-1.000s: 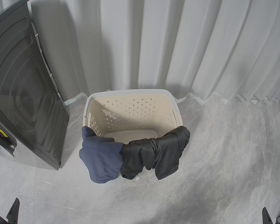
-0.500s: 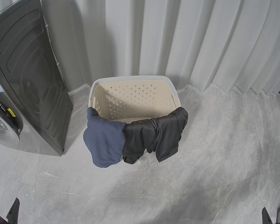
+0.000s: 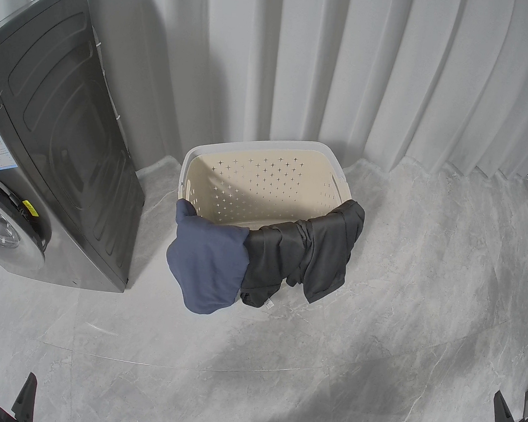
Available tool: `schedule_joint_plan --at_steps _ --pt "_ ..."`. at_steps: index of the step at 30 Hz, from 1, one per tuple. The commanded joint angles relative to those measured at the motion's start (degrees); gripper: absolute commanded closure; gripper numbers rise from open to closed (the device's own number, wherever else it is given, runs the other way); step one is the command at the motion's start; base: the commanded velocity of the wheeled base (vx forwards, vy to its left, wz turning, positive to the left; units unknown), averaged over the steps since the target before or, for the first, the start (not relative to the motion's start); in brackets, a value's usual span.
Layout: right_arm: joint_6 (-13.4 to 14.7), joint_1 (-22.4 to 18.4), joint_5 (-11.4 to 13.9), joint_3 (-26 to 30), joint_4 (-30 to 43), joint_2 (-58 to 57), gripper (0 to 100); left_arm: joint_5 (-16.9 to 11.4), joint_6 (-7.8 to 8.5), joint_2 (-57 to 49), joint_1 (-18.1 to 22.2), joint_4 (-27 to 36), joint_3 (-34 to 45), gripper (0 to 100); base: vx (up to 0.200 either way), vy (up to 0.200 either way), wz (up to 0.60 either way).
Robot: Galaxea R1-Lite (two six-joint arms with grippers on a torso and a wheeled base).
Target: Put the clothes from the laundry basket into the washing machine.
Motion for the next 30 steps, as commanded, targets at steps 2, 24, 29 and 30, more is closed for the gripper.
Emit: schedule_joint_plan --at_steps 2,24,29,30 --pt "-0.02 0.04 0.04 1.01 -0.02 -0.44 0 0.04 0.05 -0.68 0.01 -0.01 0.92 0 0.0 0.2 0.0" --pt "-0.11 -0.05 -0.23 1.01 -0.02 -0.44 0 0.04 -0.13 -0.68 0.01 -0.01 0.92 0 0.0 0.2 0.0" --pt "-0.11 -0.05 -0.23 1.01 -0.02 -0.44 0 0.04 -0.04 -0.68 0.01 -0.01 0.92 0 0.0 0.2 0.0" --pt "-0.11 -0.05 -0.23 1.01 -0.02 -0.44 0 0.04 0.05 -0.68 0.01 -0.01 0.84 0 0.0 0.2 0.0"
